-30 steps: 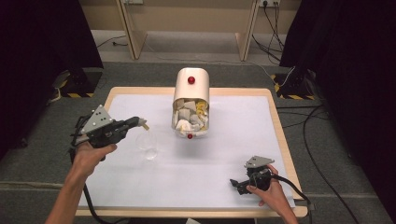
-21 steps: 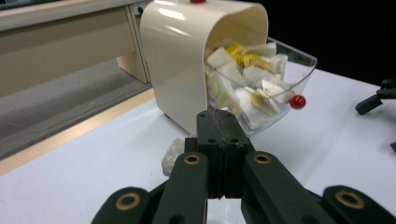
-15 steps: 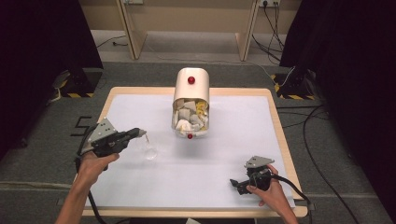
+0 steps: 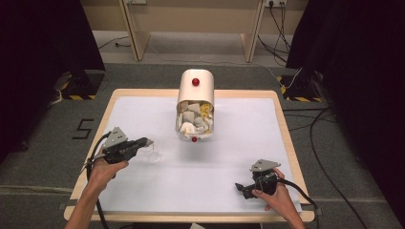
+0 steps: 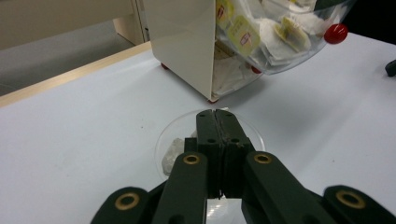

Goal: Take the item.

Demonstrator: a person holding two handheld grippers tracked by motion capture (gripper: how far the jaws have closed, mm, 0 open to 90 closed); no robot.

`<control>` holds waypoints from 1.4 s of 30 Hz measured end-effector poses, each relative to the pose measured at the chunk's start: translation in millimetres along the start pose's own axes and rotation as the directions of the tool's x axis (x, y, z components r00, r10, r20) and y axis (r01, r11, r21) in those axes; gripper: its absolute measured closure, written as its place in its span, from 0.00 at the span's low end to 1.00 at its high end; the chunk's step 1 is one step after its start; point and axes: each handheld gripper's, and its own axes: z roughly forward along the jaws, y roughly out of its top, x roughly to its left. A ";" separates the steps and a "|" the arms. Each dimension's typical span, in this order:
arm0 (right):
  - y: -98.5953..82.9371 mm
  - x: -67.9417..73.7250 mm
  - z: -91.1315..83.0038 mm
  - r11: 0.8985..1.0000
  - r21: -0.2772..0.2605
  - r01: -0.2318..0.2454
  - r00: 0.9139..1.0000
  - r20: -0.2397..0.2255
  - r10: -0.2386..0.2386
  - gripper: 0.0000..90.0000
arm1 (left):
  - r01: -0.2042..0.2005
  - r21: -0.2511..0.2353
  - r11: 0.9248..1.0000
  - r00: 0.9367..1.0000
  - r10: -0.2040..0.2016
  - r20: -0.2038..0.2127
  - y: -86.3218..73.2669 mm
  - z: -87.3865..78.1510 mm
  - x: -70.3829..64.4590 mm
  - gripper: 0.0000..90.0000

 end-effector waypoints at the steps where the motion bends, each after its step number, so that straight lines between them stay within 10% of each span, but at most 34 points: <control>1: 0.0 0.0 0.0 1.000 0.000 0.000 1.000 0.000 0.000 0.01 | 0.007 0.001 1.000 1.000 -0.007 0.001 -1.3 1.4 0.3 0.98; 15: 0.1 0.1 0.1 1.000 0.000 -0.002 1.000 0.000 0.002 0.01 | -0.026 -0.055 0.998 1.000 0.026 0.007 13.5 -2.9 -8.9 0.82; 33: 0.0 0.0 0.0 1.000 0.000 -0.001 1.000 0.000 0.001 0.01 | 0.096 -0.075 0.993 0.995 -0.096 0.003 14.2 -4.9 -1.9 0.17; 42: 0.0 0.1 0.0 1.000 -0.001 -0.001 1.000 0.000 0.001 0.01 | 0.112 -0.087 0.990 0.993 -0.114 -0.011 2.0 -13.1 9.1 0.16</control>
